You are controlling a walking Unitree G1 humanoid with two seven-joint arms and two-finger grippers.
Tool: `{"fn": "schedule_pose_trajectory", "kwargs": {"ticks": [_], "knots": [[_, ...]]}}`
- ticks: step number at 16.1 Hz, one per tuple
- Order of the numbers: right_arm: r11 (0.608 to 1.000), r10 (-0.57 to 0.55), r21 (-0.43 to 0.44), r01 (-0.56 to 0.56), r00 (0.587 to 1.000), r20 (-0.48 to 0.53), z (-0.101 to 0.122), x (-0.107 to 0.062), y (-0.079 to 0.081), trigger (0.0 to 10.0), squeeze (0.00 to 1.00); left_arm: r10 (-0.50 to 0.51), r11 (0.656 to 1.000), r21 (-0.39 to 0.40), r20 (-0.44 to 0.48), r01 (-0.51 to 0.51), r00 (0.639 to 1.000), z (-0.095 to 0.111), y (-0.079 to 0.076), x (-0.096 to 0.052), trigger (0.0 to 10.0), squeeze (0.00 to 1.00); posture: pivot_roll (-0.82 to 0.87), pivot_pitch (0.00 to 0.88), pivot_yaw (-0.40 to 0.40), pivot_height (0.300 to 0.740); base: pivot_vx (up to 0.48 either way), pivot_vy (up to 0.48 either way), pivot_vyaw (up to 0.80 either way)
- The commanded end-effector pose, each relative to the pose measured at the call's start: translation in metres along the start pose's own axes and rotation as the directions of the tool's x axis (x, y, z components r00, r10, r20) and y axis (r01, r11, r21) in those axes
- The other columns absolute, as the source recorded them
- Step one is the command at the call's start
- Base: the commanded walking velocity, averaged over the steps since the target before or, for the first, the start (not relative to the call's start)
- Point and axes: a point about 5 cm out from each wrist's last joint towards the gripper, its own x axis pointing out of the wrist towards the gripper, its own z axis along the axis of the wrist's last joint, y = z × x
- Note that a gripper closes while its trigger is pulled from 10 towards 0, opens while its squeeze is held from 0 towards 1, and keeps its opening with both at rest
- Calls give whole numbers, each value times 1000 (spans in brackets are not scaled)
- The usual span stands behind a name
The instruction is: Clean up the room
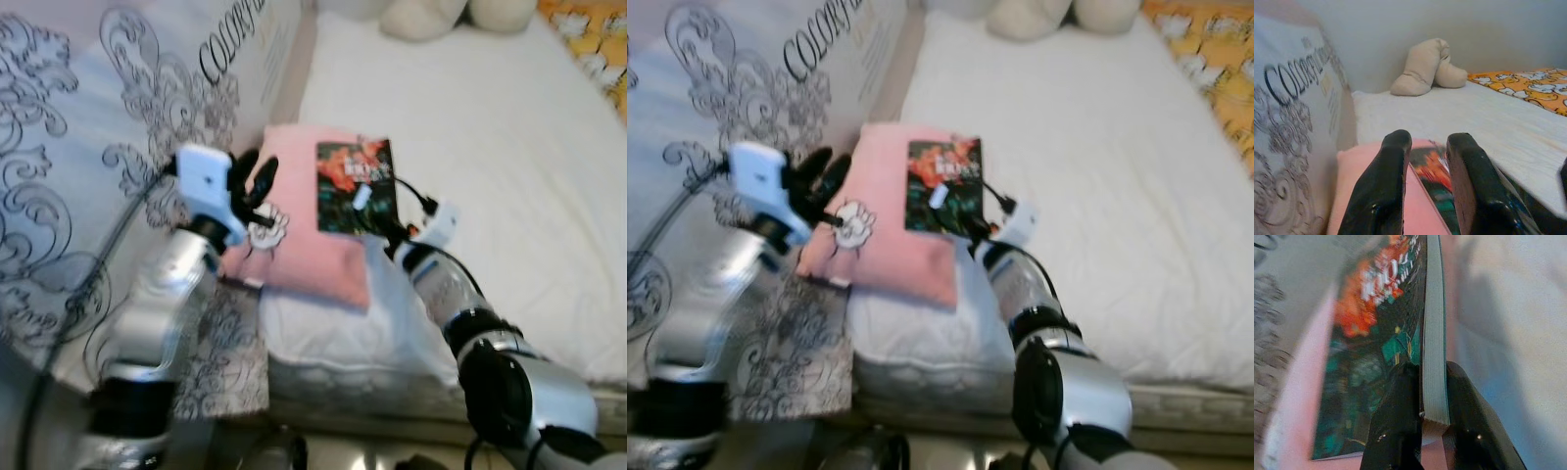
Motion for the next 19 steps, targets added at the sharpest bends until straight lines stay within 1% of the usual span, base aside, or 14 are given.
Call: {"fn": "schedule_pose_trajectory", "kwargs": {"ticks": [1, 3, 4, 5, 7, 8, 9, 10, 11, 12, 14, 16, 18, 19], "knots": [[998, -56, -18, 55, 995, -85, -21, -6, -11, 0, 0, -1, 1000, -10, -16, 1, 1000, 6, 3, -6, 10000, 0, 251, 244, 145, 731, 0, 0, 0], [991, -99, -93, 92, 992, -74, -15, -9, -20, 0, 0, 12, 1000, -8, -43, -12, 999, 5, 4, -13, 10000, 0, 253, 259, 144, 731, 0, 0, 0], [983, -118, -146, 111, 992, -44, -7, -10, -23, 0, 0, 8, 1000, -14, -58, -9, 998, 3, 1, -18, 10000, 0, 244, 264, 137, 731, 0, 0, 0], [964, -133, -233, 129, 991, -4, 4, -11, -28, 0, 0, 3, 1000, -22, -71, -5, 997, 3, -3, -21, 10000, 0, 232, 264, 130, 731, 0, 0, 0], [944, -150, -292, 152, 988, 28, 10, -14, -34, 0, 0, -17, 999, -39, -83, 14, 996, 2, -10, -23, 10000, 0, 217, 266, 126, 731, 0, 0, 0], [933, -176, -312, 181, 983, 45, 12, -16, -39, 0, 0, -118, 992, -61, -106, 112, 987, -2, -24, -25, 10000, 0, 199, 269, 124, 731, 0, 0, 0], [932, -182, -311, 187, 982, 46, 12, -17, -40, 0, 0, -155, 987, -70, -116, 148, 981, -4, -30, -26, 10000, 0, 199, 269, 124, 731, 0, 0, 0], [940, -192, -280, 196, 980, 43, 10, -17, -40, 0, 0, -226, 973, -78, -135, 217, 965, -7, -41, -28, 10000, 0, 190, 271, 123, 731, 0, 0, 0], [946, -204, -247, 209, 978, 45, 9, -17, -40, 0, 0, -253, 967, -83, -145, 243, 957, -8, -45, -29, 10000, 0, 187, 270, 121, 731, 0, 0, 0], [957, -232, -168, 236, 972, 48, 6, -16, -40, 0, 0, -276, 959, -103, -151, 263, 949, -7, -49, -31, 10000, 0, 194, 269, 117, 731, 0, 0, 0], [954, -273, -118, 274, 962, 28, -5, -18, -43, 0, 0, -291, 954, -115, -154, 276, 944, -6, -51, -33, 10000, 0, 199, 264, 111, 731, 0, 0, 0], [946, -310, -98, 310, 951, 18, -13, -21, -46, 0, 0, -317, 945, -129, -158, 299, 935, -5, -53, -36, 10000, 0, 203, 264, 108, 731, 0, 0, 0], [938, -321, -134, 319, 947, 9, -17, -22, -47, 0, 0, -354, 931, -155, -161, 331, 921, -6, -59, -41, 10000, 0, 199, 266, 107, 731, 0, 0, 0], [933, -314, -187, 308, 949, -7, -20, -22, -45, 0, 0, -381, 920, -172, -167, 353, 910, -7, -63, -43, 10000, 0, 192, 267, 107, 731, 0, 0, 0]]}}
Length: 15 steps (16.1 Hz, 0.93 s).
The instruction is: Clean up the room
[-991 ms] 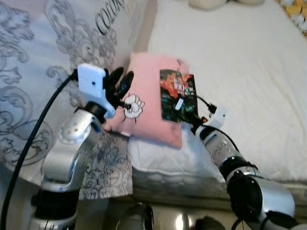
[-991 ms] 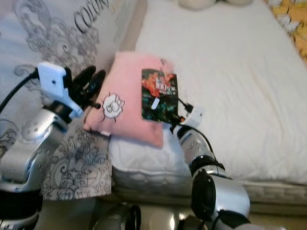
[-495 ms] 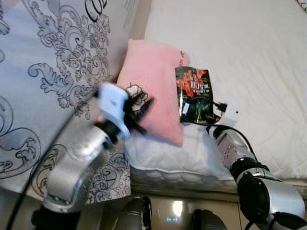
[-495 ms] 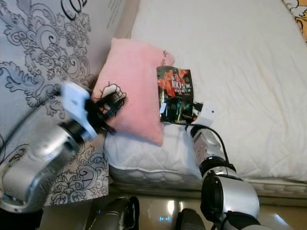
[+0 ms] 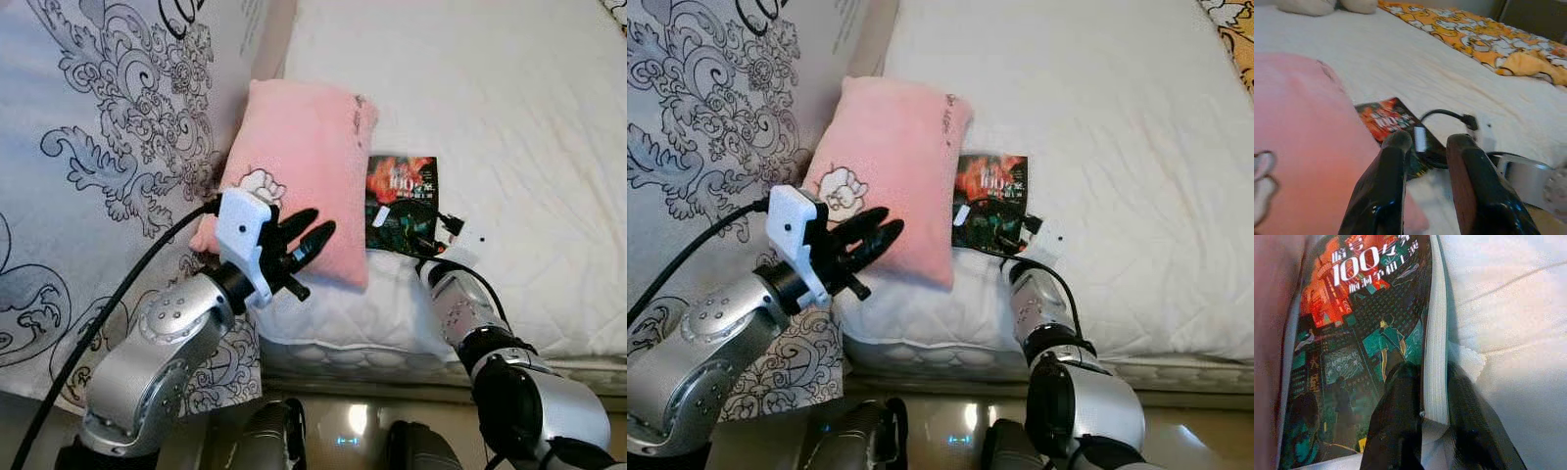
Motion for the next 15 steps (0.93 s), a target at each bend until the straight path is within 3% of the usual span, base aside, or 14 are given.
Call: {"fn": "schedule_pose_trajectory", "kwargs": {"ticks": [1, 4, 7, 9, 11, 14, 15], "knots": [[995, -52, -89, 42, 992, -118, -28, -8, -9, 0, 0, -59, 998, -13, -15, 58, 998, -2, -12, -1, 10000, 0, 188, 266, 105, 731, 0, 0, 0], [967, -93, -247, 66, 991, -101, -21, -6, -13, 0, 0, -57, 998, -41, -7, 56, 998, -2, -15, 3, 10000, 0, 171, 257, 89, 731, 0, 0, 0], [966, -66, -254, 39, 993, -98, -21, -5, -5, 0, 0, -46, 998, -40, -4, 46, 999, -3, -13, 6, 10000, 0, 162, 252, 83, 731, 0, 0, 0], [984, -47, -175, 29, 994, -100, -22, -2, 10, 0, 0, -34, 999, -26, -7, 34, 999, -4, -10, 7, 10000, 0, 160, 244, 79, 731, 0, 0, 0], [999, -51, 4, 52, 990, -128, -31, -2, 22, 0, 0, -27, 1000, -7, -12, 27, 1000, -4, -6, 5, 10000, 0, 176, 228, 78, 731, 0, 0, 0], [996, -34, 80, 47, 986, -161, -43, -4, 36, 0, 0, -21, 1000, 13, -17, 21, 1000, -3, -2, 4, 10000, 0, 188, 216, 76, 731, 0, 0, 0], [998, -20, 58, 31, 984, -176, -48, -5, 41, 0, 0, -21, 1000, 17, -17, 21, 1000, -2, -1, 4, 10000, 0, 189, 214, 77, 731, 0, 0, 0]]}}
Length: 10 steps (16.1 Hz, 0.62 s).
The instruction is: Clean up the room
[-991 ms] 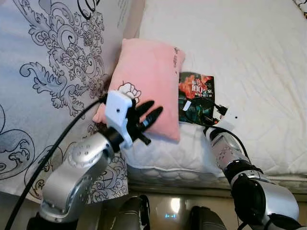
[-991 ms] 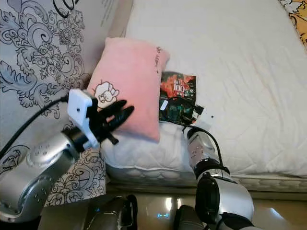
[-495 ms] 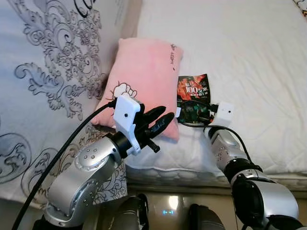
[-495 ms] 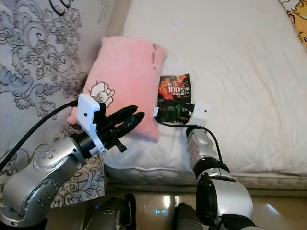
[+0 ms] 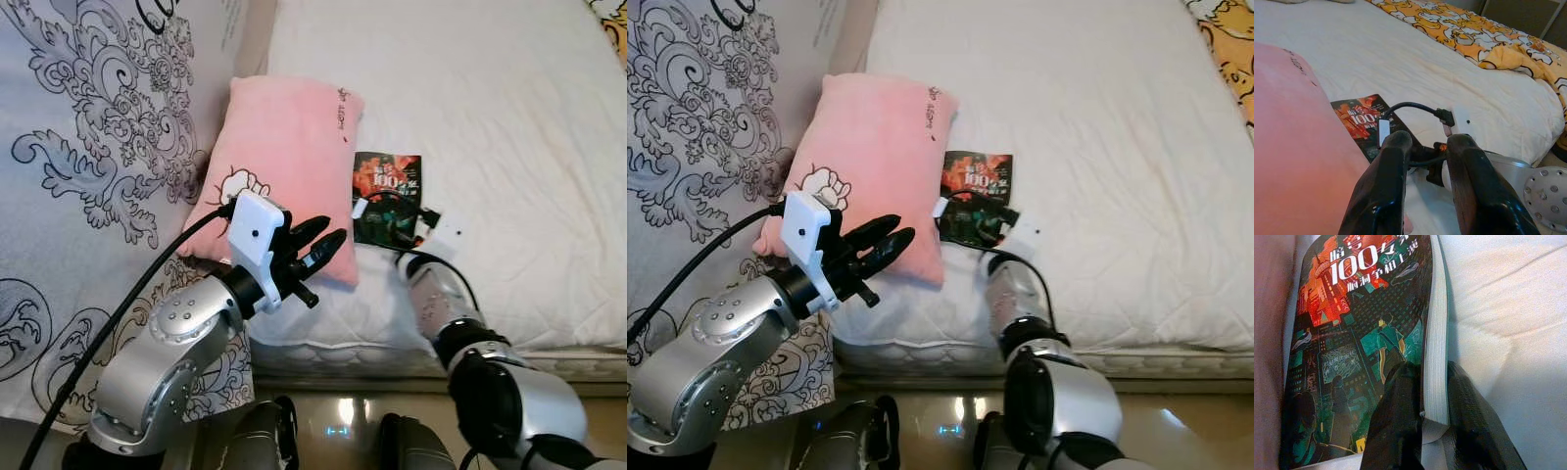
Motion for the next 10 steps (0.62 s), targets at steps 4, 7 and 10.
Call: {"fn": "schedule_pose_trajectory", "kwargs": {"ticks": [4, 7, 10], "knots": [[994, 2, -104, -18, 989, -149, -32, -6, 6, 10000, 1000, -3, 1000, 13, 7, 3, 1000, 1, 0, 1, 10000, 0, 180, 211, 68, 731, 0, 0, 0], [999, 44, 18, -42, 988, -151, -29, -4, 13, 10000, 1000, -3, 1000, 24, 2, 3, 1000, -1, 2, 3, 10000, 0, 177, 200, 62, 731, 0, 0, 0], [998, 67, 31, -63, 986, -152, -30, -4, 16, 10000, 1000, 0, 999, 42, 5, -1, 1000, 1, 7, 5, 10000, 0, 171, 188, 62, 731, 0, 0, 0]]}}
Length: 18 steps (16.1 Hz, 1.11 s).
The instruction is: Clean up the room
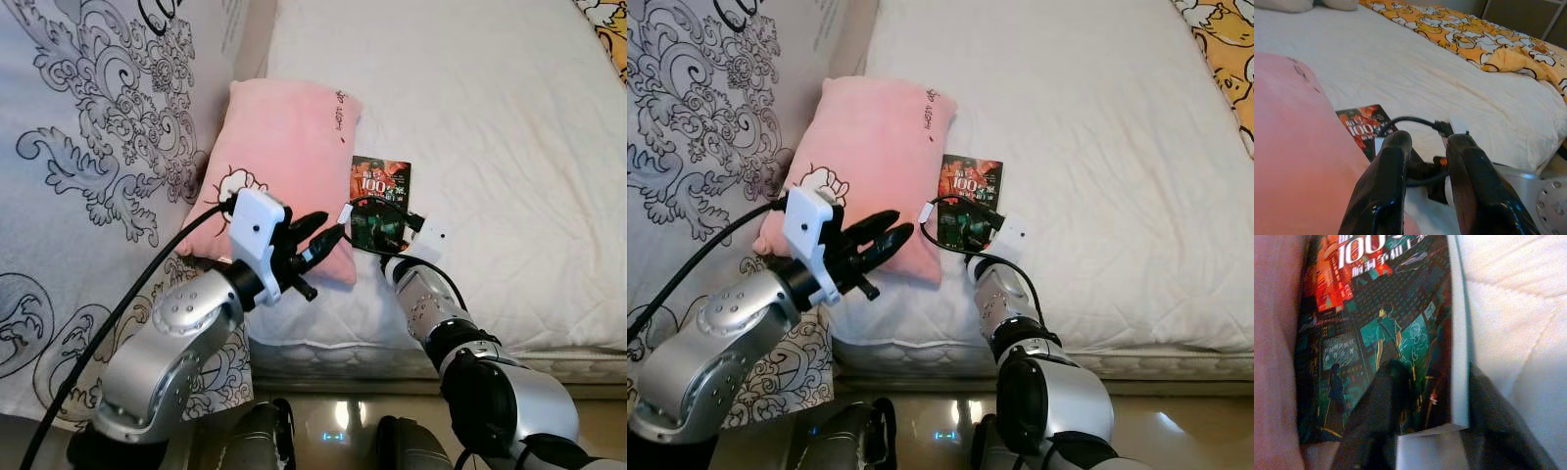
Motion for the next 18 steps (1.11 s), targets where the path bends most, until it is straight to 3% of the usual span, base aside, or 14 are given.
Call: {"fn": "schedule_pose_trajectory", "kwargs": {"ticks": [1, 7, 12, 13, 14, 15, 16, 17, 18], "knots": [[999, 29, 21, -27, 996, -83, -19, -2, 9, 10000, 1000, -8, 1000, 20, -3, 8, 1000, -1, 2, 0, 10000, 0, 162, 176, 61, 731, 0, 0, 0], [996, 85, 17, -84, 991, -99, -30, -4, 19, 10000, 1000, 1, 1000, 20, -47, -1, 999, -11, 10, 5, 10000, 0, 127, 123, 54, 731, 0, 0, 0], [993, 106, -37, -111, 987, -125, -38, -8, 8, 10000, 1000, 41, 999, -26, -54, -42, 998, -22, 14, 6, 10000, 0, 90, 49, 29, 731, 0, 0, 0], [992, 99, -71, -108, 988, -120, -37, -9, -1, 10000, 1000, 36, 998, -42, -44, -38, 998, -23, 12, 9, 10000, 0, 73, 20, 16, 731, 0, 0, 0], [976, 61, -202, -77, 995, -82, -27, -13, -28, 10000, 1000, 27, 995, -93, -7, -28, 1000, -23, 7, 16, 10000, 0, 56, 0, 2, 731, 0, 0, 0], [960, 35, -276, -47, 998, -49, -20, -16, -43, 10000, 1000, 39, 994, -103, 5, -38, 999, -24, 7, 19, 10000, 0, 40, 0, -7, 731, 0, 0, 0], [937, 16, -348, -16, 1000, -4, -12, -20, -58, 10000, 1000, 69, 991, -117, 13, -67, 997, -26, 8, 21, 10000, 0, 28, 0, -11, 731, 0, 0, 0], [885, 13, -466, 19, 998, 67, 1, -30, -76, 10000, 1000, 130, 981, -148, 22, -125, 991, -30, 13, 24, 10000, 0, 2, 0, -10, 731, 0, 0, 0], [868, 19, -496, 24, 997, 81, 4, -32, -79, 10000, 1000, 145, 977, -159, 24, -140, 989, -32, 15, 25, 10000, 0, 2, 0, -10, 731, 0, 0, 0]]}}
